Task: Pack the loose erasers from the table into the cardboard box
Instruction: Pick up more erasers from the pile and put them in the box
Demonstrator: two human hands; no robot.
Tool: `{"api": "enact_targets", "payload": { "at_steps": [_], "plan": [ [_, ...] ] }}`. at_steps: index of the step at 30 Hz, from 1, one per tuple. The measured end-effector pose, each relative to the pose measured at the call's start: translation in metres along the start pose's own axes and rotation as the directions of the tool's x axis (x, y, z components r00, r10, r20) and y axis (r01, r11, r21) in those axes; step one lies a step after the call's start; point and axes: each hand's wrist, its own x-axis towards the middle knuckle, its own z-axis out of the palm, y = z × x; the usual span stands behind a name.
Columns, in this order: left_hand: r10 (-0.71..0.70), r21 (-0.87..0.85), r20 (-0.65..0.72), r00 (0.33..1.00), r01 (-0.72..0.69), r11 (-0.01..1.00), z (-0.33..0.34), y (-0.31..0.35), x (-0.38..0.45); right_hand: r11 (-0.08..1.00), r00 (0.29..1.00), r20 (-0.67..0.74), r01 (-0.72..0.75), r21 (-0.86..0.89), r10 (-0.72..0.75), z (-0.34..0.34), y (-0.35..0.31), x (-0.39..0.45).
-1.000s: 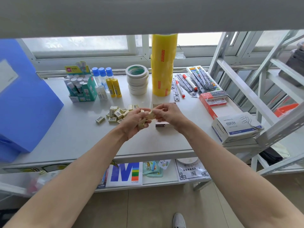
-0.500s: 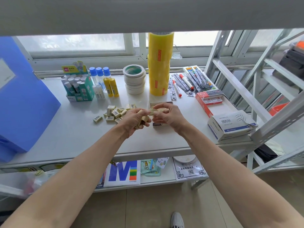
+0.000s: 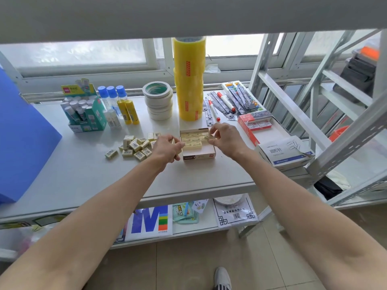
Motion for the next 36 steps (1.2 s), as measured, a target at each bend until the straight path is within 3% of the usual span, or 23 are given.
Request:
{"api": "enact_targets", "payload": {
  "at_steps": [8,14,26,30,36],
  "plan": [
    [0.032,0.228,-0.07,0.997,-0.015,0.974,0.012,-0.005,0.005,0.965,0.978,0.191,0.125,-0.232,-0.081,0.007,-0.005,0.016],
    [-0.002,0.208,-0.076,0.997,0.018,0.978,0.012,-0.009,0.005,0.914,0.965,0.223,0.213,-0.344,-0.141,0.012,-0.01,0.02],
    [-0.014,0.178,-0.065,0.998,0.025,0.984,0.012,-0.009,0.007,0.906,0.965,0.199,0.232,-0.354,-0.17,0.019,-0.007,0.016],
    [-0.008,0.072,-0.023,1.0,0.01,0.997,0.009,-0.013,0.006,0.922,0.97,0.197,0.203,-0.329,-0.143,0.017,-0.008,0.015],
    [-0.1,-0.357,0.02,0.995,0.101,0.928,-0.004,-0.018,0.004,0.991,0.996,0.042,0.083,-0.106,-0.079,0.02,-0.022,0.007]
  ]
}}
